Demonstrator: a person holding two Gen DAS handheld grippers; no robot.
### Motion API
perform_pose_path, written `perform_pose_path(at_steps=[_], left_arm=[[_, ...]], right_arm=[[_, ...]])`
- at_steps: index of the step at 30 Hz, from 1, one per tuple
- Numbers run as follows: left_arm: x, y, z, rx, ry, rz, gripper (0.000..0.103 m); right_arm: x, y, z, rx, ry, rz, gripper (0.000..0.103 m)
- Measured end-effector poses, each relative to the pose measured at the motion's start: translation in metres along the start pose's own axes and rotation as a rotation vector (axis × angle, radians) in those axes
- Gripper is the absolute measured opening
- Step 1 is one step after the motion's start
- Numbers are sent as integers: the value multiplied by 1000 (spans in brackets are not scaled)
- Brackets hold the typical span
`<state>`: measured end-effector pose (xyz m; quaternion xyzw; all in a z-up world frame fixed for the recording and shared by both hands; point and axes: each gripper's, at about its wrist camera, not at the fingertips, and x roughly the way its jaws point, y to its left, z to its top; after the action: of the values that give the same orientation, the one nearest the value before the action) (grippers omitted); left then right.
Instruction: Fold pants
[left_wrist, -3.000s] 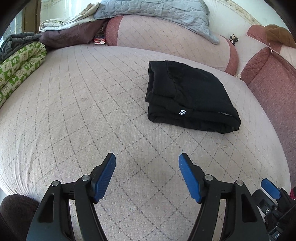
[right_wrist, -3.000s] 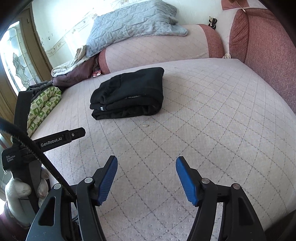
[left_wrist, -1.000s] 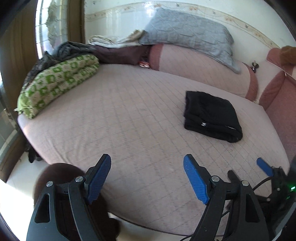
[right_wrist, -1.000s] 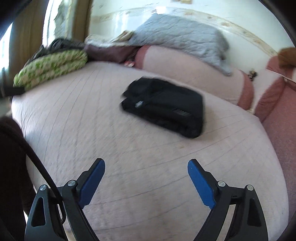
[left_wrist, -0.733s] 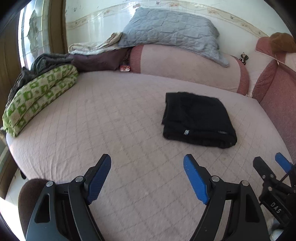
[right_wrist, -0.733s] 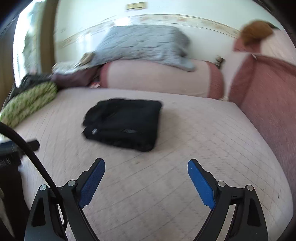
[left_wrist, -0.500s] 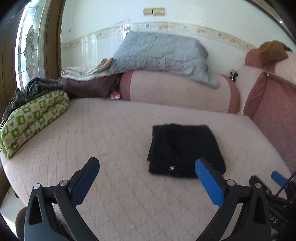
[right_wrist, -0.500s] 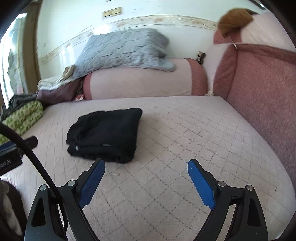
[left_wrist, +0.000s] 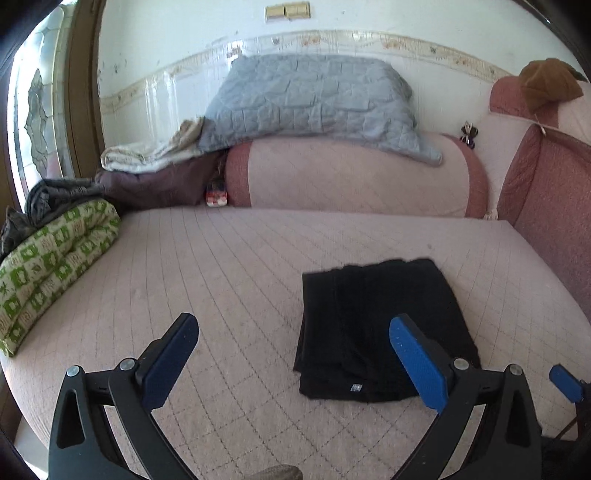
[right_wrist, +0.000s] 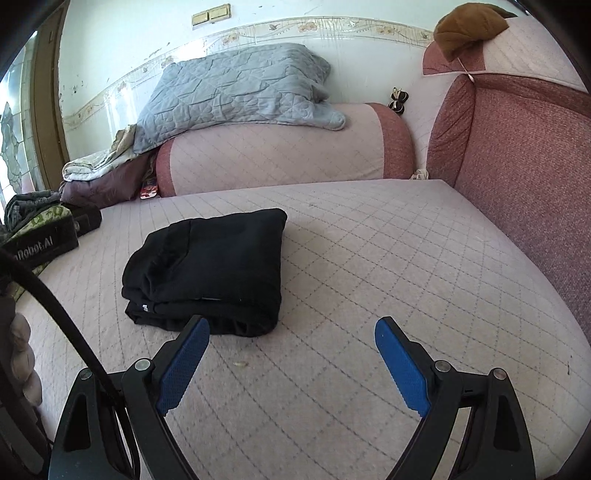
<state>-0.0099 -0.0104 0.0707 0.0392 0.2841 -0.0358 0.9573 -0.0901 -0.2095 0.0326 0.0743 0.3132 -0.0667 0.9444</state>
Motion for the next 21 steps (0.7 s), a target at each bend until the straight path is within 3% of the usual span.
perform_pose_path(at_steps=[8, 21], left_arm=[[25, -3, -26, 14, 135, -19, 103], [42, -10, -38, 14, 226, -76, 103]], right_arm=[[23, -3, -13, 2, 56, 4, 94], [36, -11, -16, 10, 100, 6, 95]])
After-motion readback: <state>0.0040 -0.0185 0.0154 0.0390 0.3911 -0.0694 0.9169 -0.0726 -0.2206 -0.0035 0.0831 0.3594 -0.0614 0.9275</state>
